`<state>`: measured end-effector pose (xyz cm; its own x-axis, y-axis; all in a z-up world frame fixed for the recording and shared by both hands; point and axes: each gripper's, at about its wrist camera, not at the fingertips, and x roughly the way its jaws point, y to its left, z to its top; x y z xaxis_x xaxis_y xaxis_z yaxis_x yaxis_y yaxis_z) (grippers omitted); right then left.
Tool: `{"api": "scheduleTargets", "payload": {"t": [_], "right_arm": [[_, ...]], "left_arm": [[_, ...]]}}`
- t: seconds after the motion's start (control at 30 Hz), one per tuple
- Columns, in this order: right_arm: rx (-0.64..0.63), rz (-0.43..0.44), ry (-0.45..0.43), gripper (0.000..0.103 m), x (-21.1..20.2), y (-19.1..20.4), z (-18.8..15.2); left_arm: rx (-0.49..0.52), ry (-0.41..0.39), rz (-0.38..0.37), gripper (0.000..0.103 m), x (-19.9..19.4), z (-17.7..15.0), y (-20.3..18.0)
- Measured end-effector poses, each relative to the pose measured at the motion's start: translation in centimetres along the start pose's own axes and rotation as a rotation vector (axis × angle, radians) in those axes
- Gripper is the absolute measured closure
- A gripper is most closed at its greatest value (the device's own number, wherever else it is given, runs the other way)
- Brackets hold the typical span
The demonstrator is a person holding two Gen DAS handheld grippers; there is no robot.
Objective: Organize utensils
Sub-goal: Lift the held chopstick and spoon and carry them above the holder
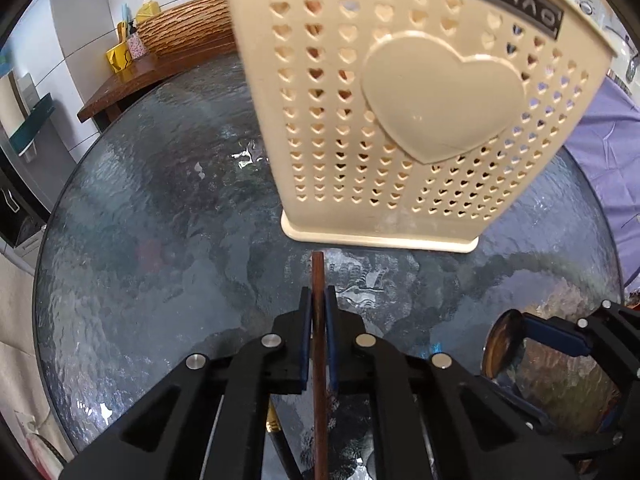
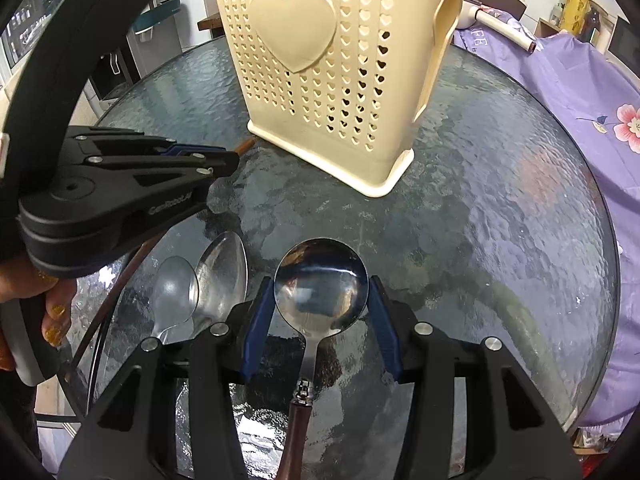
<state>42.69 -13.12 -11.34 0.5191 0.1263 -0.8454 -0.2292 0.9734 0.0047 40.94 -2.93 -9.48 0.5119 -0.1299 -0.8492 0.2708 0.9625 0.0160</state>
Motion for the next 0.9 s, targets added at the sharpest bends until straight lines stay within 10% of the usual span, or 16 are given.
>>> {"api": "scheduleTargets", "payload": {"t": [0.9], "right_arm": [[0.034, 0.127, -0.286, 0.055, -10.5, -2.1, 0.5]], "left_arm": [[-0.082, -0.373, -0.023, 0.096, -15.9, -1.4, 2.2]]}}
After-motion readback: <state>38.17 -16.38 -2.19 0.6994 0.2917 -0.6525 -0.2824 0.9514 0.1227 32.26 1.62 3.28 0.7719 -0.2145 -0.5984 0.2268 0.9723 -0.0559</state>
